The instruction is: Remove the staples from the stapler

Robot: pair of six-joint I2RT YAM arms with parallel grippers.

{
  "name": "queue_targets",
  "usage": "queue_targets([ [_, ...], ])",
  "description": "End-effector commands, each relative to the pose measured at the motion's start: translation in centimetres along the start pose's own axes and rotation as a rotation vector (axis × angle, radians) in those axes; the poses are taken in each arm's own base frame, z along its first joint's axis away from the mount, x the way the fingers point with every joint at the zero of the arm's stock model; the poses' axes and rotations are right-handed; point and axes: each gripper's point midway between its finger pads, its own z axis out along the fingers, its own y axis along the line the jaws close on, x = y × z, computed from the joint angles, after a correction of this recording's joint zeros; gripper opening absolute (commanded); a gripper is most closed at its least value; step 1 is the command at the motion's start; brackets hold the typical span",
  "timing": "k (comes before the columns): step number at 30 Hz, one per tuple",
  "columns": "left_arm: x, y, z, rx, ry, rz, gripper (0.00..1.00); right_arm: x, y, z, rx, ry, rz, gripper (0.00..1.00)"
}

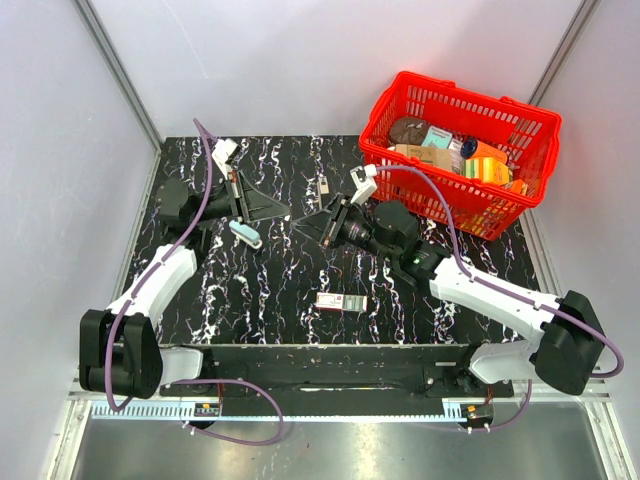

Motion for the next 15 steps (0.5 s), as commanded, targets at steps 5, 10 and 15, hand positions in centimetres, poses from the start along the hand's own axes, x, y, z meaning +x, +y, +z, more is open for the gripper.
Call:
queue_targets([
  [5, -0.6, -2.3, 0.1, 0.038, 0.006, 0.079, 0.02, -2.0, 3.1, -0.4, -0.114, -0.063, -0.029, 0.44],
  [10, -0.6, -2.2, 0.0, 0.04, 0.006, 0.076, 0.01, -2.1, 3.5, 0.5, -0.133, -0.057, -0.026, 0.44],
  [15, -0.5, -2.2, 0.0, 0.04, 0.006, 0.073, 0.02, -2.2, 3.8, 1.0, -0.148, -0.056, -0.021, 0.43],
])
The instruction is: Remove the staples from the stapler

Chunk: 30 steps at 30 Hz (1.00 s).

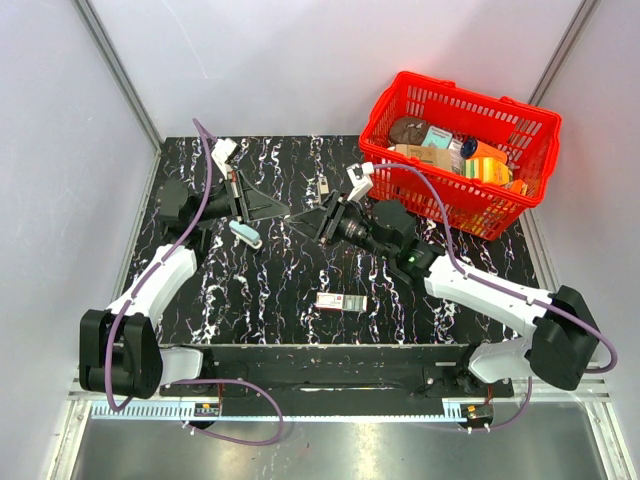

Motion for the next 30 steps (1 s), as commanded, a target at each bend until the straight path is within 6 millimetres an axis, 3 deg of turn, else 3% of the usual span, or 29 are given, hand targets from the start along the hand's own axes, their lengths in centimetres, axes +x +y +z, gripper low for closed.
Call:
queue_targets([
  [1, -0.5, -2.0, 0.1, 0.035, 0.007, 0.089, 0.02, -2.0, 3.0, 0.7, -0.096, -0.044, -0.014, 0.43],
  [11, -0.4, -2.0, 0.0, 0.035, 0.007, 0.086, 0.02, -2.4, 3.5, 0.9, -0.115, -0.058, -0.021, 0.4],
  [23, -0.2, -1.6, 0.0, 0.025, 0.011, 0.084, 0.04, -2.7, 3.6, 0.7, -0.119, -0.076, -0.024, 0.13],
  [26, -0.2, -1.5, 0.0, 0.019, 0.018, 0.093, 0.13, -2.6, 3.3, 0.5, -0.106, -0.071, -0.026, 0.09],
  [30, -0.5, -0.8, 0.1, -0.011, 0.041, 0.11, 0.41, -1.7, 2.0, -0.1, -0.041, -0.034, -0.036, 0.06],
])
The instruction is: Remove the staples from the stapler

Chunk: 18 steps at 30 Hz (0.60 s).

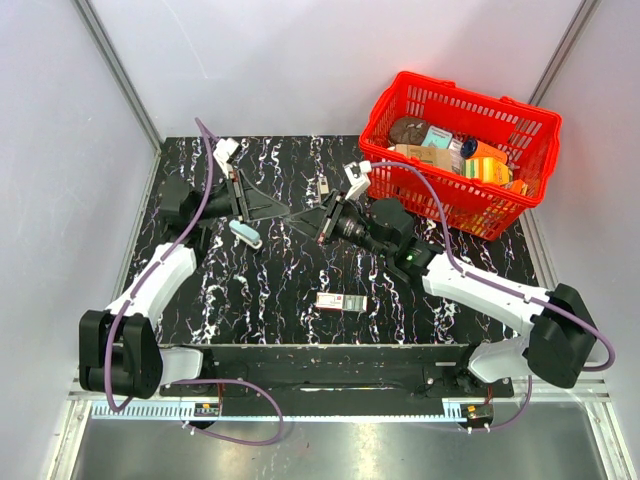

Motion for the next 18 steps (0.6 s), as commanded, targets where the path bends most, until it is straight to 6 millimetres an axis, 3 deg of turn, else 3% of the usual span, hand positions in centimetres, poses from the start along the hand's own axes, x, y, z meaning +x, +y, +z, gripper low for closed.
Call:
queue_targets([
  [1, -0.8, -0.7, 0.1, -0.025, 0.044, 0.097, 0.45, -1.3, 1.2, -1.1, 0.004, -0.019, -0.039, 0.06],
  [6, -2.4, 4.0, -0.4, -0.312, 0.076, 0.32, 0.5, 1.2, -2.5, -3.4, 0.169, 0.064, -0.021, 0.06],
  [9, -1.9, 8.1, -0.9, -0.48, 0.135, 0.412, 0.5, 2.4, -5.3, -5.9, 0.313, 0.1, -0.02, 0.04],
  [12, 0.1, 12.5, -0.8, -0.616, 0.243, 0.516, 0.49, 4.1, -8.8, -9.0, 0.491, 0.154, -0.015, 0.02],
  [18, 6.8, 19.8, 0.9, -0.775, 0.499, 0.714, 0.45, 6.4, -14.4, -15.1, 0.803, 0.199, 0.005, 0.02],
])
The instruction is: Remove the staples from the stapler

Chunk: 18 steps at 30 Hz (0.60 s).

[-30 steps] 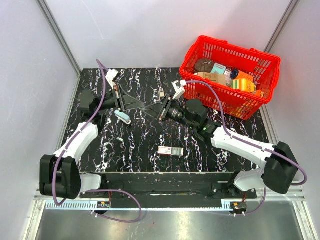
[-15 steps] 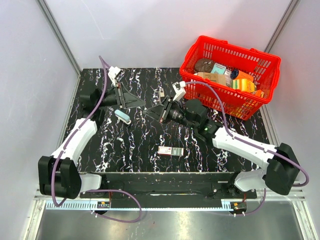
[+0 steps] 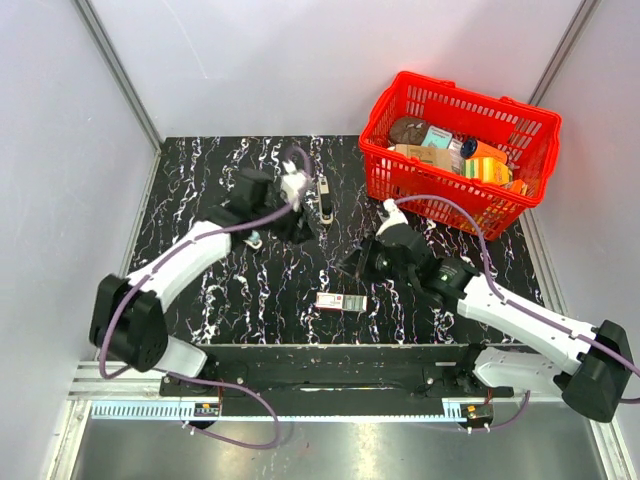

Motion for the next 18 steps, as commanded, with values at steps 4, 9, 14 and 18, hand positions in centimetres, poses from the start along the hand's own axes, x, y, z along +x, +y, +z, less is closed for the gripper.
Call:
queue_targets([
  [4, 8.1, 2.2, 5.7, -0.213, 0.255, 0.327, 0.44, 3.9, -10.3, -3.2, 0.428, 0.089, 0.019, 0.01],
  [9, 9.7, 1.4, 8.5, -0.245, 0.307, 0.377, 0.41, 4.9, -13.0, -4.9, 0.529, 0.094, 0.03, 0.0],
  [14, 11.6, 1.5, 10.4, -0.277, 0.353, 0.392, 0.4, 5.3, -14.1, -5.6, 0.554, 0.091, 0.023, 0.0],
  [18, 13.4, 1.1, 10.9, -0.274, 0.396, 0.394, 0.39, 5.5, -14.6, -5.8, 0.567, 0.088, 0.018, 0.0],
])
